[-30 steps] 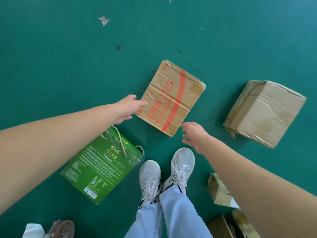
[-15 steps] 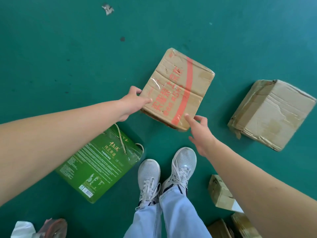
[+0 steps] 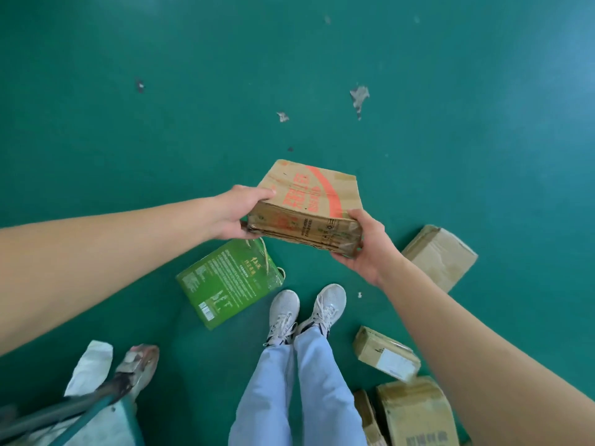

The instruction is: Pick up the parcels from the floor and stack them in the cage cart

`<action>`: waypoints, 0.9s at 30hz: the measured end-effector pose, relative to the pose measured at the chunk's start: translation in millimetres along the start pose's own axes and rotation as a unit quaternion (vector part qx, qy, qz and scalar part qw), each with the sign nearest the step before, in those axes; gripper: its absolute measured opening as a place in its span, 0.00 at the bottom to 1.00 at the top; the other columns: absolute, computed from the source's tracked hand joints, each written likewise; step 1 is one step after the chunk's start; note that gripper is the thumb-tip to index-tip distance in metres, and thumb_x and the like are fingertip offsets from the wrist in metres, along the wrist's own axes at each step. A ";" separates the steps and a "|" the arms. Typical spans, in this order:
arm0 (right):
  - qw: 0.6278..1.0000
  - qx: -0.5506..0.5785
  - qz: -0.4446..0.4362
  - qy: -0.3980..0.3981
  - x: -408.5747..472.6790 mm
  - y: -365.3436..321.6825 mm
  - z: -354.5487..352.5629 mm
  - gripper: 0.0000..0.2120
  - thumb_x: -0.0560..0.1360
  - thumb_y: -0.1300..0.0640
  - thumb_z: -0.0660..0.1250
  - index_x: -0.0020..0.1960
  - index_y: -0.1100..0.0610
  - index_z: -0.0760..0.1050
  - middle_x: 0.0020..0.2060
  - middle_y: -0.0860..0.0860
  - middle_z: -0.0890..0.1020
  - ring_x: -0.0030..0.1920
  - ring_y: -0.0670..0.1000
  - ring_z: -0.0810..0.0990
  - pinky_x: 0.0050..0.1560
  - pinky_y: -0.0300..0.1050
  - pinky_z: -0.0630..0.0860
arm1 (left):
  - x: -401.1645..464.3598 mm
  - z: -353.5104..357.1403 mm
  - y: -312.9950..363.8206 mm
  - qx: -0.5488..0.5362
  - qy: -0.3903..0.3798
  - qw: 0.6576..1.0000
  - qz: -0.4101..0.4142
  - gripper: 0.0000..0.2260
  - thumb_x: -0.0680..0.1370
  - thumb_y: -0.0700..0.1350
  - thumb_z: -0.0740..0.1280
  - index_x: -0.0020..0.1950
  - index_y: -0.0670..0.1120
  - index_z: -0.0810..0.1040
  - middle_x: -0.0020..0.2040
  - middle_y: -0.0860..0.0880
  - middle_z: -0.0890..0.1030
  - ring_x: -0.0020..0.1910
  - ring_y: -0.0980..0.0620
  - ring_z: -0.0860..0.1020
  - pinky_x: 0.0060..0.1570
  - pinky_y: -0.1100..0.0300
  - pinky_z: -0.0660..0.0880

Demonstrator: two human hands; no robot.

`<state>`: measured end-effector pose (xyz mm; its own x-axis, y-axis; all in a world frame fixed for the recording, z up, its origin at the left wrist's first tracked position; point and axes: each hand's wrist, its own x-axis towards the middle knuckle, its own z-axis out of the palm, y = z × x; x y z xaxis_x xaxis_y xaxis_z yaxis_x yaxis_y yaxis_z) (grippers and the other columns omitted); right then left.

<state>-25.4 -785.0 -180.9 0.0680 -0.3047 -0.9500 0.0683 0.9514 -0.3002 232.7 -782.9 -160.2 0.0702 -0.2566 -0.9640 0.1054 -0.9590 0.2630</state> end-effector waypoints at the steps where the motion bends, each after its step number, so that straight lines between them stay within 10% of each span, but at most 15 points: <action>1: 1.000 -0.016 -0.001 -0.002 -32.7 -9.2 14.0 0.42 0.62 0.40 0.75 0.73 0.52 0.69 0.59 0.56 0.84 0.56 0.57 0.86 0.44 0.55 0.84 | -35.5 -12.5 1.4 -0.017 0.007 1.000 0.005 0.12 0.82 0.51 0.69 0.63 0.48 0.79 0.58 0.41 0.84 0.59 0.43 0.81 0.57 0.46 0.81; 7: 0.992 -0.105 -0.026 -0.070 -190.8 -40.8 77.3 0.17 0.79 0.48 0.66 0.65 0.54 0.74 0.38 0.51 0.87 0.49 0.55 0.85 0.56 0.57 0.82 | -219.8 -67.2 -17.1 -0.127 0.040 0.991 0.023 0.13 0.81 0.52 0.70 0.62 0.48 0.77 0.58 0.40 0.83 0.59 0.43 0.80 0.57 0.46 0.81; 13: 0.959 -0.235 -0.066 -0.146 -311.4 -37.3 120.1 0.41 0.64 0.42 0.75 0.74 0.54 0.68 0.59 0.59 0.84 0.49 0.56 0.87 0.46 0.52 0.84 | -368.8 -107.9 -86.8 -0.243 0.015 0.970 0.013 0.21 0.78 0.52 0.73 0.66 0.44 0.75 0.62 0.36 0.80 0.61 0.40 0.80 0.63 0.46 0.79; 27: 0.832 -0.449 -0.098 -0.310 -487.8 33.1 165.5 0.26 0.79 0.47 0.69 0.72 0.56 0.69 0.56 0.59 0.86 0.50 0.56 0.88 0.44 0.51 0.84 | -575.8 -62.7 -278.3 -0.460 0.143 0.870 0.104 0.20 0.77 0.54 0.75 0.63 0.46 0.77 0.54 0.41 0.82 0.53 0.43 0.81 0.56 0.46 0.81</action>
<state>108.4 -612.2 286.8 0.6626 -0.1577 -0.7321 -0.6142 0.4450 -0.6517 225.2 -360.7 324.2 0.4126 -0.2474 -0.8767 0.8016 -0.3586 0.4784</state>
